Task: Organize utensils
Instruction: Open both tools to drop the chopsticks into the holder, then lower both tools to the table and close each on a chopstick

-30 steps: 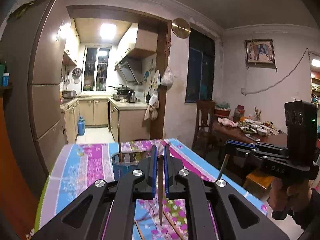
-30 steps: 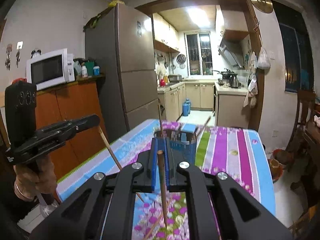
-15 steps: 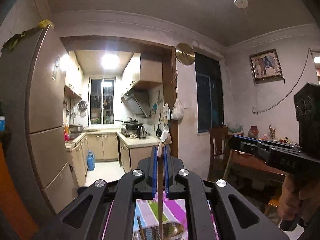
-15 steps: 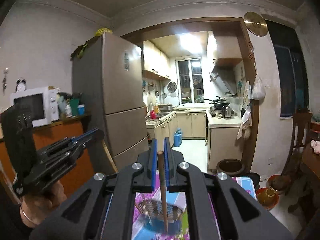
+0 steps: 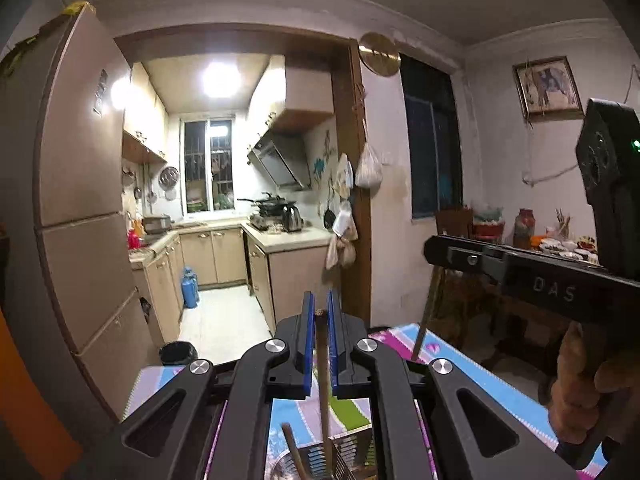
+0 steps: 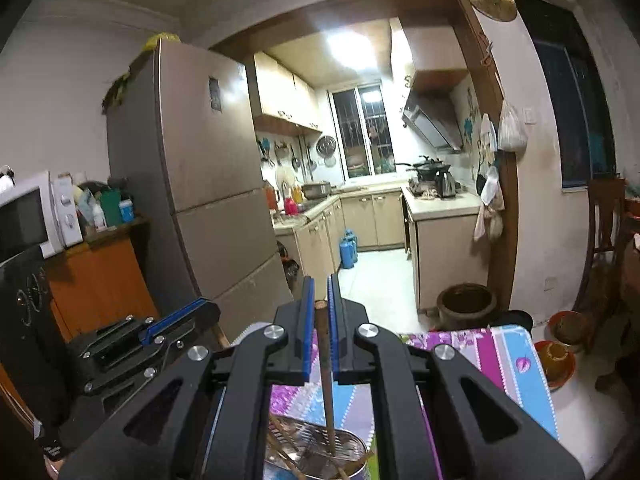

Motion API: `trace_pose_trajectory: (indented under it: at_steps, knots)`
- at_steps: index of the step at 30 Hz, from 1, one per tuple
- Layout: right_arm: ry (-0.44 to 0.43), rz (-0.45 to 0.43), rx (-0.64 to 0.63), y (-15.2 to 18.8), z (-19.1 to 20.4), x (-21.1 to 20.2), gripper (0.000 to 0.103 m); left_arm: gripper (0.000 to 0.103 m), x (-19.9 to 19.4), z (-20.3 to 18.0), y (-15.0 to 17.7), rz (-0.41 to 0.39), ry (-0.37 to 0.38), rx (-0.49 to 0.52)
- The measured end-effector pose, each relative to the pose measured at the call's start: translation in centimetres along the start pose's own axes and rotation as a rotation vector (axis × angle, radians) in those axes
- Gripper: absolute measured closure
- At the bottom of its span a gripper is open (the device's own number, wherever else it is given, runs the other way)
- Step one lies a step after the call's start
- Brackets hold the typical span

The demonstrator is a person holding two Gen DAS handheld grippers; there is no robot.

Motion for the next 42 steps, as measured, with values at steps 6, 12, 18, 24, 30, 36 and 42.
trace_pose_trajectory:
  at_steps: [6, 12, 18, 24, 30, 36, 42]
  knots:
    - [0.006, 0.053, 0.031, 3.4, -0.4, 2.9, 0.098, 0.096, 2.9, 0.6, 4.6, 0.059, 0.01, -0.028]
    - [0.009, 0.088, 0.033, 5.2, -0.4, 3.7, 0.097, 0.095, 3.8, 1.5, 7.4, 0.095, -0.004, -0.063]
    - [0.057, 0.05, 0.018, 4.8, -0.7, 1.4, 0.088, 0.095, 1.5, 2.3, 7.1, 0.07, -0.019, -0.079]
    - [0.094, -0.079, -0.053, 3.5, -0.6, -8.0, 0.088, 0.093, -9.3, 4.2, 3.7, -0.112, -0.069, -0.09]
    - [0.141, -0.1, -0.179, 10.4, 1.3, -18.1, 0.077, 0.065, -21.1, 4.5, 7.6, -0.164, -0.182, -0.014]
    - [0.191, -0.009, -0.222, 20.0, 2.6, -22.6, 0.067, 0.064, -27.6, 3.7, 17.3, -0.028, -0.262, 0.035]
    - [0.226, 0.098, -0.187, 28.9, 3.8, -22.6, 0.067, 0.064, -28.4, 0.6, 29.9, 0.174, -0.253, 0.041]
Point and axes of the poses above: each gripper's, at about its wrist camera, not at the fingertips, and x roughly the way its jaws point, z to its left, y to its underside, the point moved 9 cm from there along x, roughly the way its jaws point, and after that the axes turned 11 degrees about z, right-handed, at the moved point
